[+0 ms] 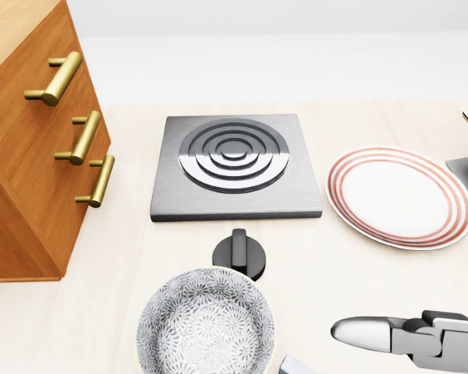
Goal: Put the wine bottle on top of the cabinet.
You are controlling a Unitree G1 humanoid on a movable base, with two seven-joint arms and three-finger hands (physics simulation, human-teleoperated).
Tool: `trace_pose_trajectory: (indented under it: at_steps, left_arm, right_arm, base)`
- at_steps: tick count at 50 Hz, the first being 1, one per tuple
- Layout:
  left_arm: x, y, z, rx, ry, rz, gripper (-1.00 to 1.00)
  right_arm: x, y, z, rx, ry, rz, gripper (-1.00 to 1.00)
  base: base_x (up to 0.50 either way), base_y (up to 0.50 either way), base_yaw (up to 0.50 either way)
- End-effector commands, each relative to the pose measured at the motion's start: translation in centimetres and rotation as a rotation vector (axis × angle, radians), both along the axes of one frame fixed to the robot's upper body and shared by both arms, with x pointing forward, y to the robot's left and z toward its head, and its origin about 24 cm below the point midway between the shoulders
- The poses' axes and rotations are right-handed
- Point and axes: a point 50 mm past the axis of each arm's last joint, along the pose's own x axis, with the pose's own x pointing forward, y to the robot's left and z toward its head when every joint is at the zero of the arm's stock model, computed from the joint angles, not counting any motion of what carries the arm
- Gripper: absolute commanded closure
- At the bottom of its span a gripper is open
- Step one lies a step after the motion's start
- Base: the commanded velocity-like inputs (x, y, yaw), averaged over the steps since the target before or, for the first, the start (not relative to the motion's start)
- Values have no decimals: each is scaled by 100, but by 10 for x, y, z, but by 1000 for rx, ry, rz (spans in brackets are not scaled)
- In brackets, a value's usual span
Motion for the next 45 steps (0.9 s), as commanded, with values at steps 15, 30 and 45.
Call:
trace_pose_trajectory:
  at_steps: [15,30,45]
  left_arm:
    - [-140,-49,95,349,-785,-187,-100]
    - [-214,-101,36,3,-1080,-528,-100]
    - [-228,-143,-36,-195,-932,-673,-100]
  right_arm:
    - [6,4,-4,21,16,27,-100]
    - [4,7,2,4,-14,36,-100]
    - [5,9,-4,11,24,47,-100]
  base:
    - [0,0,0]
    - [0,0,0]
    - [0,0,0]
